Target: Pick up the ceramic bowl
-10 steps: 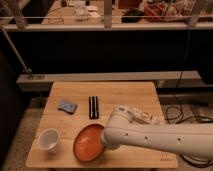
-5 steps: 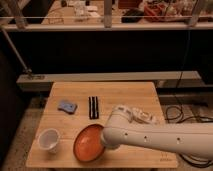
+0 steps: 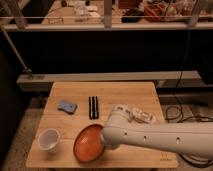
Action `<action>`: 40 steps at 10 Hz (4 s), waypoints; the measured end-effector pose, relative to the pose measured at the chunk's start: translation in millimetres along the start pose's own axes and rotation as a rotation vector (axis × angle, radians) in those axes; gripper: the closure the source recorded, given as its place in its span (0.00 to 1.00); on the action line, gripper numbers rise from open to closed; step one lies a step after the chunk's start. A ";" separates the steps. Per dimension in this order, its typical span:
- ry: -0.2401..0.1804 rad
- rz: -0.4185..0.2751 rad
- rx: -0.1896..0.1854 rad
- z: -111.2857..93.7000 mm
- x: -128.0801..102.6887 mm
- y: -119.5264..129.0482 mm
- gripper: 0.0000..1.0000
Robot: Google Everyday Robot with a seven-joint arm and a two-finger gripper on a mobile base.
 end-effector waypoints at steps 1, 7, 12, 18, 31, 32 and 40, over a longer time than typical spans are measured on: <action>0.000 -0.001 -0.001 -0.1 -0.2 -0.3 0.97; 0.002 -0.008 -0.006 -2.3 -0.6 -1.3 0.97; 0.004 -0.015 -0.009 -3.2 -0.9 -2.7 0.97; 0.006 -0.022 -0.013 -4.4 -1.1 -3.7 0.97; 0.011 -0.041 -0.013 -5.6 -0.6 -6.0 0.97; 0.012 -0.043 -0.013 -5.7 -0.6 -6.4 0.97; 0.017 -0.056 -0.012 -6.6 -0.7 -7.8 0.97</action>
